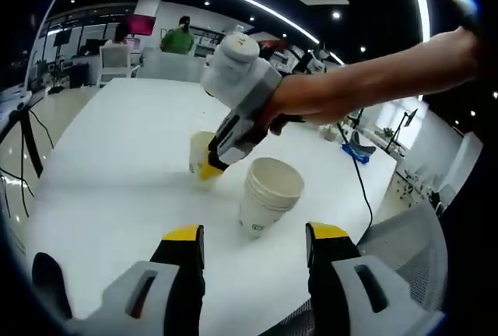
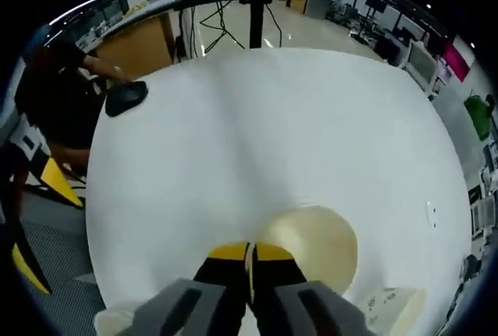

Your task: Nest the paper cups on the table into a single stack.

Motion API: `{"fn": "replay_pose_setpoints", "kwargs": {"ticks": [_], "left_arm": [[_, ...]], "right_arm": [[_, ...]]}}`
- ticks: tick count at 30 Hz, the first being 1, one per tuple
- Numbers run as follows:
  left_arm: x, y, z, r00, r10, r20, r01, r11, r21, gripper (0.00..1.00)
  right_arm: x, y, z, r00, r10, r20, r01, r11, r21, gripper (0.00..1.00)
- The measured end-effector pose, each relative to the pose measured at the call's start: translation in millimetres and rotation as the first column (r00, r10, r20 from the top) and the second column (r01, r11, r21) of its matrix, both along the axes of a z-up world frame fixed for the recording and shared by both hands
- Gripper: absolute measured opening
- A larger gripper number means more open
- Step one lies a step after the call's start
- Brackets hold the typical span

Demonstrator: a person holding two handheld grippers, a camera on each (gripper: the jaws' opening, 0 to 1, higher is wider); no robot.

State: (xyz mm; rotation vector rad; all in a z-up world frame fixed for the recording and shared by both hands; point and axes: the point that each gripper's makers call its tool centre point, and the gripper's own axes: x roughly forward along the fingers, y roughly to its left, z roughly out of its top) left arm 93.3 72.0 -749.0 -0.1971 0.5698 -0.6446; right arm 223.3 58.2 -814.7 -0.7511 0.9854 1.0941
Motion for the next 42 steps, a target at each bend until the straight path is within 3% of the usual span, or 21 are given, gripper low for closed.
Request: {"fn": "replay_pose_setpoints", "kwargs": {"ticks": [8,32,42], "left_arm": [[0.8,0,-3.5,1.0,-0.004,0.001,0.004,1.0,0.004,0.51],[-3.6,-10,0.1,0.999,-0.045,0.008,0.044,0.999,0.026,0.51],[-2.5,-14,2.6,0.998,-0.063,0.013,0.063,0.997,0.034,0.5]], "right_arm": [[5,3,8.7,0.999,0.013,0.03,-0.015,0.999,0.042,0.0],[7,-14,65.9,0.994,-0.006,0.106,-0.007,0.993,0.118,0.0],[-5,-26,93.6,0.992,-0.008,0.123,-0.011,0.989,0.147,0.0]]}}
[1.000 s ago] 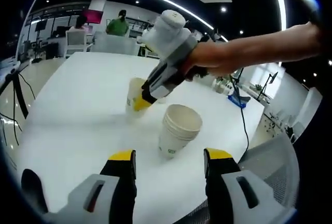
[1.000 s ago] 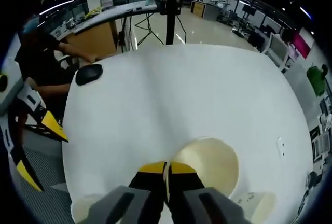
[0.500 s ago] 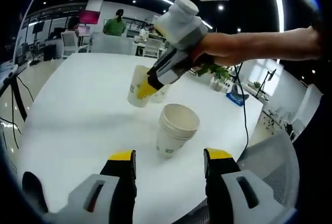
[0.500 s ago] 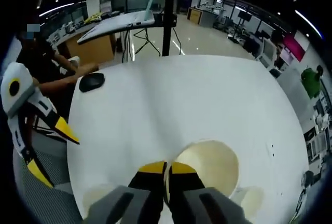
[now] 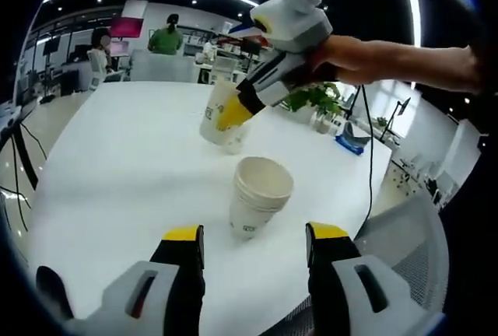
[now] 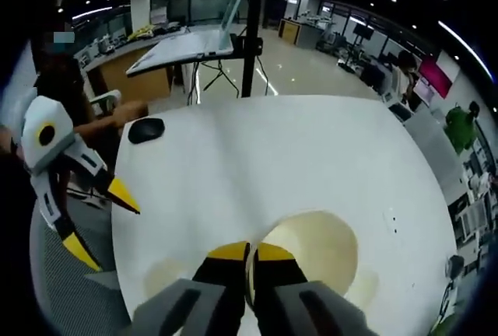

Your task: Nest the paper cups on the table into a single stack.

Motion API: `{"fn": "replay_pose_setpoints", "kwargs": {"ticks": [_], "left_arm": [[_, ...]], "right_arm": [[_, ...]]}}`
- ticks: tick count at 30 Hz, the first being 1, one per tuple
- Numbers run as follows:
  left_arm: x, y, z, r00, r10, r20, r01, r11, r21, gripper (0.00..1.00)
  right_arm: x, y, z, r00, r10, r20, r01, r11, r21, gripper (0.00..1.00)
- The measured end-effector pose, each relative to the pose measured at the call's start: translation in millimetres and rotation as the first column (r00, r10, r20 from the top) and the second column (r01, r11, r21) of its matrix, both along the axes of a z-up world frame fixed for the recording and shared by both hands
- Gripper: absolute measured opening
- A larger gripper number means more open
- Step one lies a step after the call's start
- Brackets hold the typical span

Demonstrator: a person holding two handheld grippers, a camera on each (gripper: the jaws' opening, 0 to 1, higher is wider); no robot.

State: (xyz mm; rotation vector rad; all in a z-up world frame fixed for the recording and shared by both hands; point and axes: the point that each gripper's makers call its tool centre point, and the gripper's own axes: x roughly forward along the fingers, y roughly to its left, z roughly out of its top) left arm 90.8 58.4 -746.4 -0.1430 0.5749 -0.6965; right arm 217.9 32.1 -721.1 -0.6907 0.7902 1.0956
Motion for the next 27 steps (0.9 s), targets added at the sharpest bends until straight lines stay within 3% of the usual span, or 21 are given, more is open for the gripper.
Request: {"fn": "replay_pose_setpoints", "kwargs": {"ticks": [10,27], "left_arm": [[-0.3,-3,0.7,1.0,-0.013,0.001,0.013,1.0,0.008,0.5],[-3.6,-4,-0.4,1.0,-0.021,-0.001,0.021,1.0,0.023,0.51]], "right_arm": [[-24,-10,23.8,1.0,0.025,0.002,-0.025,0.999,0.035,0.0],[-77,-20,25.4,0.986,0.165,-0.002,-0.165,0.986,-0.006,0.0]]}}
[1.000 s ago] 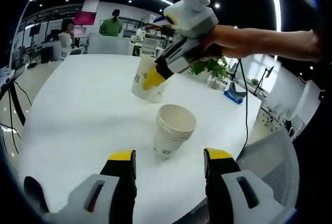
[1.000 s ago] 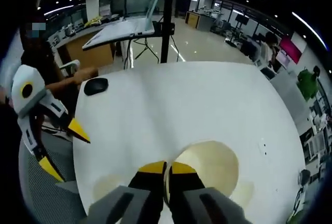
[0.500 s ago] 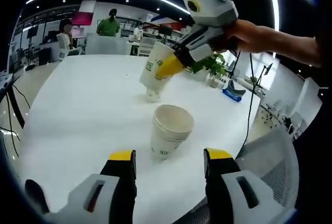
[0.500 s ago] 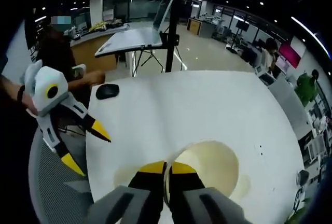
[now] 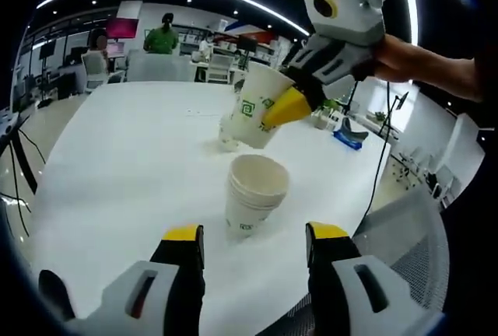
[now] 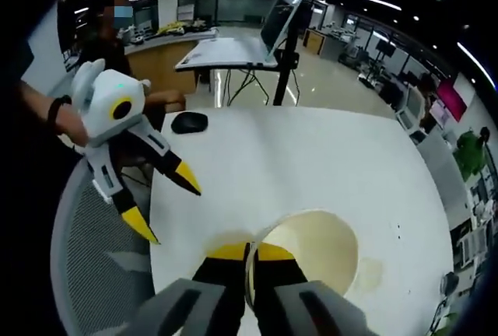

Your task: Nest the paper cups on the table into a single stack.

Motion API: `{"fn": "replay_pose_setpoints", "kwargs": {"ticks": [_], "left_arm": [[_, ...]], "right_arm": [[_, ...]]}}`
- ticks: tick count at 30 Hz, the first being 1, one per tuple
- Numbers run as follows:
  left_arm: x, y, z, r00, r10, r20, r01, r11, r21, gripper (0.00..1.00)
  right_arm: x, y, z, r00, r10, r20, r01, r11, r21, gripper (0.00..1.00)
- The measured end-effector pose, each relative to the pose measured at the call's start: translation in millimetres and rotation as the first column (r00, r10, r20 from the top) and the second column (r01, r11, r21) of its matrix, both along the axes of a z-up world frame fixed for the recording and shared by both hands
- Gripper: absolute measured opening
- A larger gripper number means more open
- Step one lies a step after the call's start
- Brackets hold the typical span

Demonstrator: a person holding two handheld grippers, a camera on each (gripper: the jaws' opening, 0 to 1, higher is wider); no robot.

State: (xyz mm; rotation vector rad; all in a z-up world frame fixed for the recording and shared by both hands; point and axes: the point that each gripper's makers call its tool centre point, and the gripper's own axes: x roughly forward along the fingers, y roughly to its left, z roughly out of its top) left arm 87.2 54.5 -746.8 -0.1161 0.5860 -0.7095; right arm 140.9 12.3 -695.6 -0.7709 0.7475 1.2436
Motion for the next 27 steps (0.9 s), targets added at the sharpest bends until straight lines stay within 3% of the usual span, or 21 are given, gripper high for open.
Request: {"fn": "replay_pose_setpoints", "kwargs": {"ticks": [10,27], "left_arm": [[-0.8,1,-2.2,1.0,-0.001,-0.002,0.001,1.0,0.005,0.51],[-0.7,6,-3.9,1.0,0.011,-0.005,-0.011,1.0,0.002,0.51]], "right_arm": [[-27,1,-10.7,0.998,0.043,-0.037,-0.044,0.999,-0.011,0.0],[-37,3,-33.7,0.995,0.058,-0.079,-0.062,0.997,-0.041,0.0]]}}
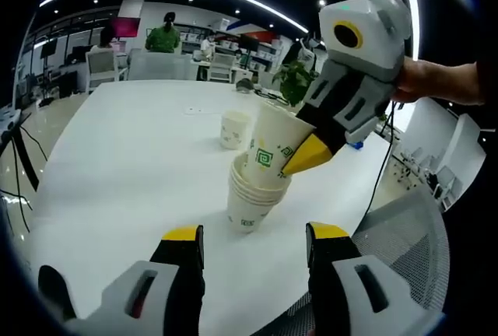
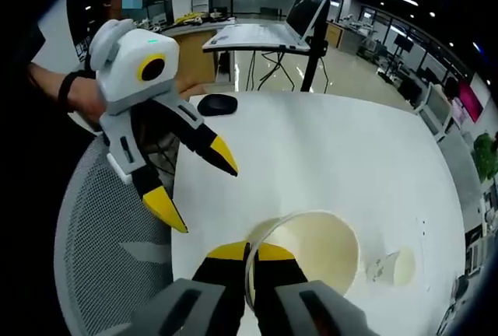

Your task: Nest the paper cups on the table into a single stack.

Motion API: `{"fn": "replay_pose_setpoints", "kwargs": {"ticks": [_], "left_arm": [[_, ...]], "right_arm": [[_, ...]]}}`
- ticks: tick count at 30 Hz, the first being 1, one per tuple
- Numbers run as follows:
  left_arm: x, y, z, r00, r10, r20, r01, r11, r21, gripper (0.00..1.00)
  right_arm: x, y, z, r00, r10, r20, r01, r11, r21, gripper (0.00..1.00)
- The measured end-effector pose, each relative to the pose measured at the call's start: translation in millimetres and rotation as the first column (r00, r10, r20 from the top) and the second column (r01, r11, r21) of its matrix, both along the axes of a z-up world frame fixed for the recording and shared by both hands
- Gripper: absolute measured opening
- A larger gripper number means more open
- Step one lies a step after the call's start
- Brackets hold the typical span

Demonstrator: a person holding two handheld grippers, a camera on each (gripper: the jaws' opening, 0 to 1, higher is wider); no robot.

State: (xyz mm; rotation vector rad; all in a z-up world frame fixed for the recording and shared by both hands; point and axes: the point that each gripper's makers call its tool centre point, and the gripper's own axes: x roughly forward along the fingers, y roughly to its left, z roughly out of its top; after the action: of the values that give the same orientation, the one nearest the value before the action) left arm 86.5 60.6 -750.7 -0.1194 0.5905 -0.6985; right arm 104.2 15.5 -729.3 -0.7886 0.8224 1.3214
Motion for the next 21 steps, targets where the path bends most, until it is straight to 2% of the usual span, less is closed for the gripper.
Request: {"fn": "replay_pose_setpoints", "kwargs": {"ticks": [7,21], "left_arm": [[-1.8,1,0.1,1.0,0.004,-0.003,-0.004,1.0,-0.001,0.51],[-2.8,-2,1.1,1.0,0.001,-0.005,-0.001,1.0,-0.002,0.51]], "right_arm": [[3,2,-9.0,1.0,-0.004,-0.003,0.004,1.0,-0.005,0.0],[2,-1,-13.5,1.0,-0.019,-0.013,0.018,1.0,-0.013,0.0]]}}
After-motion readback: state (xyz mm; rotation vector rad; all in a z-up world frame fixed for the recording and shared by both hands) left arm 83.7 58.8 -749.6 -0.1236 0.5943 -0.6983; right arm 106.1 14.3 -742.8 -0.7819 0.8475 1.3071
